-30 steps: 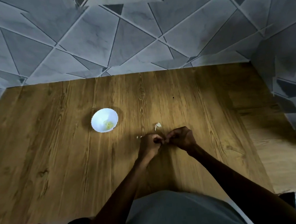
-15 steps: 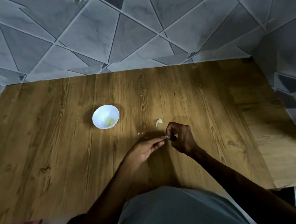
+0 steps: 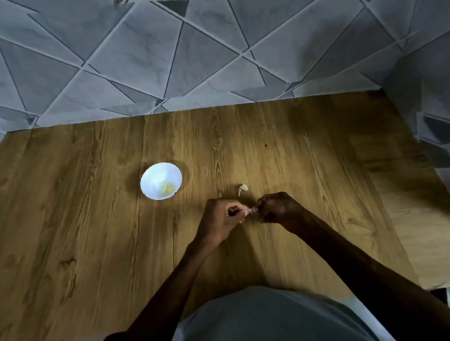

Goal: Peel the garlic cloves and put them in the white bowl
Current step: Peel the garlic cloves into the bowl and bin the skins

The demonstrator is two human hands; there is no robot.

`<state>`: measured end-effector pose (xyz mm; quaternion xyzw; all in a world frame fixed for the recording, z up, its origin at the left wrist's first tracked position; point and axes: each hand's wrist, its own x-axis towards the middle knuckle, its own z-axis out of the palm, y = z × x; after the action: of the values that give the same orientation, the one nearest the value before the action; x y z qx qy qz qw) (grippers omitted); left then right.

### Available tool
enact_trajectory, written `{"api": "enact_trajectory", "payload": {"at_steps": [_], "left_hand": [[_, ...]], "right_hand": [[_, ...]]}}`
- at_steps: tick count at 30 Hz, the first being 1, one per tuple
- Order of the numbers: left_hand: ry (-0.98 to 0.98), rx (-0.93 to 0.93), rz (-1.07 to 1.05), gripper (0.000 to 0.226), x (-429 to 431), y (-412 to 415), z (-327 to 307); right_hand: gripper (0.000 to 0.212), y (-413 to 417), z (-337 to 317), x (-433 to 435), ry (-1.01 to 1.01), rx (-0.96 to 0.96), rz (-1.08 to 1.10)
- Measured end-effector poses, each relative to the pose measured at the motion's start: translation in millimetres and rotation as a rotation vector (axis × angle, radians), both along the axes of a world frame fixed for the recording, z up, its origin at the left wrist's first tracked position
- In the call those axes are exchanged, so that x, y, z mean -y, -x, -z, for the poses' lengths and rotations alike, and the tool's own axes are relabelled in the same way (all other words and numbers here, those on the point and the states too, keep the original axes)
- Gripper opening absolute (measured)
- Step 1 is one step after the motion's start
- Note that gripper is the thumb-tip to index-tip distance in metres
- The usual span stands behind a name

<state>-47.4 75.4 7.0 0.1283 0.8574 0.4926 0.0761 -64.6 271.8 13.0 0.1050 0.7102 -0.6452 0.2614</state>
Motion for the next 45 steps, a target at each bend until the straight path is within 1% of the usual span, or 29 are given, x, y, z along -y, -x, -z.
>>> {"api": "enact_trajectory", "payload": {"at_steps": [1, 3, 4, 6, 7, 9, 11, 13, 15, 17, 21, 24, 27, 29, 30, 32, 34, 36, 38, 41, 43, 45], "left_hand": [[-0.044, 0.072, -0.022, 0.012, 1, 0, 2], [-0.227, 0.329, -0.099, 0.014, 2, 0, 3], [-0.352, 0.468, -0.141, 0.016, 2, 0, 2], [-0.584, 0.689, -0.208, 0.020, 4, -1, -2], [-0.650, 0.756, -0.233, 0.021, 5, 0, -5], [-0.692, 0.818, -0.248, 0.023, 7, -1, -8], [-0.661, 0.802, -0.222, 0.025, 9, -1, -10], [-0.582, 0.743, -0.163, 0.026, 12, 0, -11], [-0.478, 0.669, -0.117, 0.025, 12, 2, -12], [-0.376, 0.605, -0.116, 0.022, 10, 3, -14], [-0.205, 0.530, -0.151, 0.018, 4, 4, -16], [-0.065, 0.454, -0.186, 0.010, 1, 4, -18], [0.091, 0.357, -0.182, 0.009, -3, 2, -22], [0.167, 0.214, -0.135, 0.006, -5, -1, -24], [0.202, 0.138, -0.110, 0.007, -6, -2, -25], [0.268, 0.019, -0.076, 0.007, -7, -5, -27], [0.303, -0.051, -0.068, 0.007, -8, -5, -26], [0.278, -0.061, -0.084, 0.008, -7, -6, -24], [0.204, -0.029, -0.118, 0.010, -5, -5, -20], [0.130, 0.050, -0.145, 0.008, -1, -4, -12], [0.137, 0.081, -0.140, 0.007, 1, -3, -8], [0.184, 0.098, -0.143, 0.007, 1, -2, -6]], "right_hand": [[0.013, 0, 0, 0, 0.001, -0.013, 0.006], [0.008, -2, 2, 1, 0.012, -0.165, -0.020], [0.008, -3, 2, 3, -0.023, -0.260, -0.040], [0.014, -5, 1, 8, -0.175, -0.393, -0.066], [0.016, -4, -1, 10, -0.235, -0.428, -0.073], [0.019, -4, -3, 13, -0.283, -0.455, -0.094], [0.016, -5, -5, 13, -0.299, -0.428, -0.108], [0.014, -6, -7, 13, -0.281, -0.381, -0.092], [0.016, -7, -10, 15, -0.271, -0.318, -0.063], [0.020, -8, -12, 15, -0.271, -0.276, -0.036], [0.023, -8, -14, 18, -0.329, -0.310, -0.030], [0.027, -9, -15, 19, -0.329, -0.318, 0.009], [0.029, -11, -15, 24, -0.314, -0.292, 0.031], [0.028, -11, -16, 26, -0.272, -0.217, 0.064], [0.028, -11, -18, 25, -0.213, -0.151, 0.085], [0.028, -10, -18, 20, -0.004, -0.017, 0.115], [0.023, -8, -17, 12, 0.178, 0.060, 0.115], [0.019, -4, -16, 8, 0.255, 0.128, 0.113], [0.018, -1, -15, 6, 0.264, 0.170, 0.115], [0.019, 1, -13, 5, 0.232, 0.163, 0.116], [0.018, 0, -12, 4, 0.202, 0.135, 0.106], [0.017, -1, -11, 4, 0.168, 0.104, 0.109]]}}
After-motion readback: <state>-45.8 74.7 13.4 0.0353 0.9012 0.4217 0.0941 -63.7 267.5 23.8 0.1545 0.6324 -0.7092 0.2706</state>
